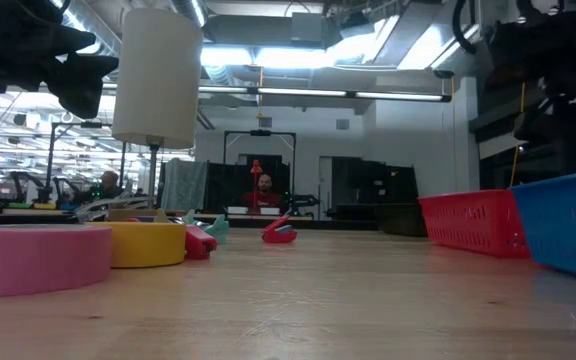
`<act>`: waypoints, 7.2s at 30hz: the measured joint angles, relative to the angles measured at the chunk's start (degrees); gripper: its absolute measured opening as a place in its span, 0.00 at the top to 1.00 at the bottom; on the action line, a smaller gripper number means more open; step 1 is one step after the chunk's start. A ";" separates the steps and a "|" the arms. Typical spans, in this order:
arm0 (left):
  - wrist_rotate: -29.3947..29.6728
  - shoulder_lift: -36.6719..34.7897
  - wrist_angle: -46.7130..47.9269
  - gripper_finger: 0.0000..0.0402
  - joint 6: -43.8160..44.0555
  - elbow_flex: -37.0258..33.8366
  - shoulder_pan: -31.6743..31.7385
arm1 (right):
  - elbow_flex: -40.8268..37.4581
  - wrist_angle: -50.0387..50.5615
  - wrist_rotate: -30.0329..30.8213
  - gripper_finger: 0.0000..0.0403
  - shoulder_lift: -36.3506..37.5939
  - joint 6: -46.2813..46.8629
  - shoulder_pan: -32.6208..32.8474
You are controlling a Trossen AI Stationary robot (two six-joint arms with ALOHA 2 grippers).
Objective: Pick and place Stapler, Stapler remover, tape
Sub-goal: Put the top right red stapler into the blue basket
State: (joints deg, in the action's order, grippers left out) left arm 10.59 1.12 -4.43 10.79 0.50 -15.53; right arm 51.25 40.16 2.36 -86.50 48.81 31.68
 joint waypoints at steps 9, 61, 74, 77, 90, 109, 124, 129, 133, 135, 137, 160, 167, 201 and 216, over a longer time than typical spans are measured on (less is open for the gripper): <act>0.00 0.01 0.00 0.58 0.00 0.02 -0.02 | 4.62 2.02 -4.37 0.58 0.00 -10.12 -3.96; 0.00 -0.01 -0.02 0.58 0.00 0.01 -0.01 | 7.91 -35.92 4.09 0.58 -10.02 -68.80 -26.99; 0.00 -0.01 -0.02 0.58 0.00 0.00 0.00 | 7.91 -42.39 -0.56 0.58 -16.16 -68.95 -30.59; 0.00 0.01 0.00 0.58 0.00 0.01 0.00 | 7.91 -43.62 -0.70 0.58 -17.44 -69.26 -31.11; 0.00 0.01 -0.02 0.58 0.00 0.02 0.00 | 7.88 -47.11 -3.33 0.58 -22.73 -74.81 -33.86; 0.00 0.00 0.00 0.58 0.00 0.01 0.00 | 7.86 -50.49 -9.66 0.65 -27.96 -73.17 -36.16; 0.00 0.00 0.00 0.58 0.00 0.00 -0.02 | 7.86 -49.76 -12.96 0.85 -27.96 -69.83 -36.17; 0.00 0.01 0.00 0.58 0.00 0.00 0.00 | 7.86 -49.77 -15.08 0.85 -26.98 -67.69 -35.36; 0.00 0.01 0.00 0.58 0.00 0.02 0.00 | 7.86 -49.24 -14.97 0.85 -24.28 -67.17 -34.32; 0.00 -0.01 0.00 0.58 0.00 0.00 0.00 | 7.86 -48.20 -14.12 0.85 -22.42 -66.74 -33.63; 0.00 -0.01 0.00 0.58 0.00 0.00 0.00 | 7.86 -47.07 -13.05 0.85 -20.61 -64.85 -33.03; 0.00 -0.01 0.00 0.58 0.00 0.01 0.00 | 7.91 -35.40 -12.47 0.85 -6.96 -52.29 -22.31; -0.02 0.01 0.00 0.58 0.00 0.00 -0.02 | 7.91 -29.73 -12.49 0.85 -4.42 -47.09 -18.55; 0.00 0.01 0.00 0.58 0.00 0.00 0.00 | 6.38 2.64 -16.97 0.84 1.04 -3.79 0.15; 0.00 0.01 0.00 0.58 0.00 0.02 -0.02 | -3.88 -5.55 -14.81 0.83 1.03 -4.27 -1.53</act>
State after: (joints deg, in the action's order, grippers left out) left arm 10.59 1.13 -4.43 10.79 0.51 -15.55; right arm 47.37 34.60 -12.45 -85.47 44.53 30.15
